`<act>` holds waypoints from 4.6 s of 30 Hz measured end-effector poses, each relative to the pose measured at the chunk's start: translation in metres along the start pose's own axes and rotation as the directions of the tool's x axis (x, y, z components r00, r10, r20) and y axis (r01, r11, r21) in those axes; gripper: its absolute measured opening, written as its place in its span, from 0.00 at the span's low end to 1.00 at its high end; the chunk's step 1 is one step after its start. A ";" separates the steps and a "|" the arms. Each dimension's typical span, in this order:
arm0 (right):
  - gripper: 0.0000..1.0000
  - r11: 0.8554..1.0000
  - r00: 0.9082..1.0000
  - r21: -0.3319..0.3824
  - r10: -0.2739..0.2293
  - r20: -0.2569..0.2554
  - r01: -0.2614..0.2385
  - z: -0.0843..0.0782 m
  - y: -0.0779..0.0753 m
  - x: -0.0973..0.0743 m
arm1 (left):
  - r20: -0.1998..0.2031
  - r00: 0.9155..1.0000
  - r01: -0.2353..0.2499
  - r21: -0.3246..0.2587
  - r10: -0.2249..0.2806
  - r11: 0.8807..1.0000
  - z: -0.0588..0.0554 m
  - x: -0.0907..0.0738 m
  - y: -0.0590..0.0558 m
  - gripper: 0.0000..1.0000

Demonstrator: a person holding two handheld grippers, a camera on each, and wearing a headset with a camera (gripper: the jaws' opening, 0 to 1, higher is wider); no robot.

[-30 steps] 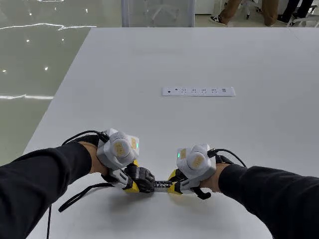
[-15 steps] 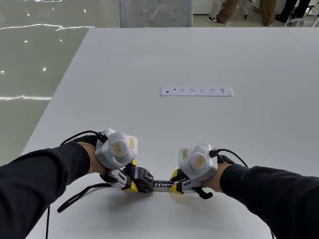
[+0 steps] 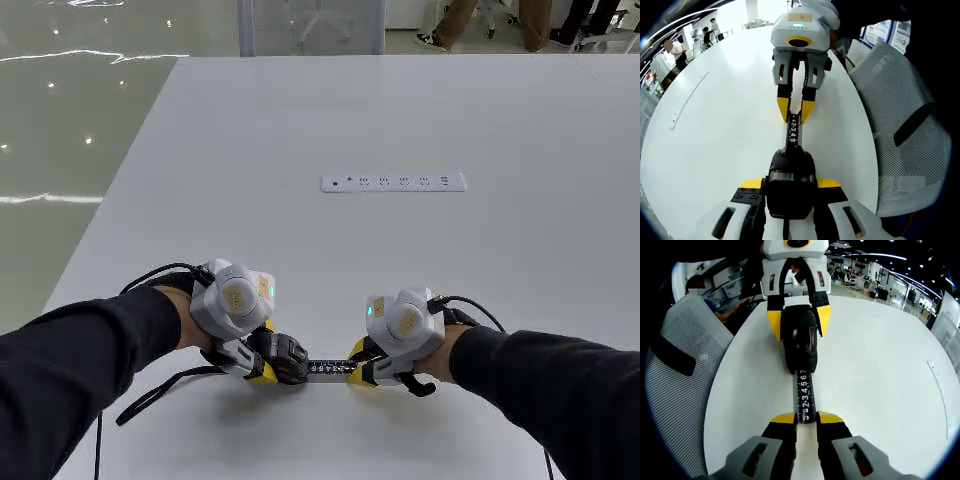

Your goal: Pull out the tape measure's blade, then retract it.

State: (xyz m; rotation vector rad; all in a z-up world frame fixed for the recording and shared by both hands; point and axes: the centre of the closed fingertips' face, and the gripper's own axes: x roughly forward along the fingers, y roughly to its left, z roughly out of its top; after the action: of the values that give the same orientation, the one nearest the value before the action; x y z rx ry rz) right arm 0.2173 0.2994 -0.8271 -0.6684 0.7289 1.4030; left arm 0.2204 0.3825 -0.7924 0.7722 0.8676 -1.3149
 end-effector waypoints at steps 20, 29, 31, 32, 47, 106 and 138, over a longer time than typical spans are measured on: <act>0.11 1.000 1.000 0.002 -0.006 -0.004 0.006 -0.011 0.001 -0.010 | -0.007 1.000 -0.005 0.003 0.005 1.000 0.000 0.000 -0.001 0.33; 0.11 1.000 1.000 0.007 -0.011 -0.013 0.011 -0.017 0.000 -0.015 | -0.007 1.000 -0.009 -0.001 0.009 1.000 -0.001 0.000 -0.001 0.33; 0.11 1.000 1.000 0.005 -0.009 -0.016 0.009 -0.018 0.000 -0.016 | -0.006 1.000 -0.009 0.000 0.009 1.000 -0.001 0.000 -0.001 0.33; 0.11 1.000 1.000 0.005 -0.010 -0.019 0.010 -0.020 -0.001 -0.017 | -0.007 1.000 -0.009 0.000 0.009 1.000 -0.001 0.000 -0.001 0.33; 0.11 1.000 0.999 0.011 -0.012 -0.032 0.012 -0.028 -0.002 -0.023 | -0.002 1.000 -0.010 -0.003 0.010 1.000 0.000 0.000 -0.001 0.33; 0.11 0.998 0.998 0.050 -0.030 -0.053 0.033 -0.062 -0.006 -0.051 | -0.002 1.000 -0.014 -0.004 0.014 1.000 0.000 0.000 -0.001 0.33; 0.11 0.996 0.997 0.070 -0.046 -0.067 0.051 -0.085 -0.007 -0.070 | -0.005 1.000 -0.016 -0.003 0.016 1.000 0.000 0.001 -0.001 0.33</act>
State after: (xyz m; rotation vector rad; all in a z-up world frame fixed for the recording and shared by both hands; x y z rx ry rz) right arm 0.2171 0.1888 -0.8248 -0.6739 0.8055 1.3094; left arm 0.2191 0.3820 -0.7927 0.7789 0.8658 -1.2974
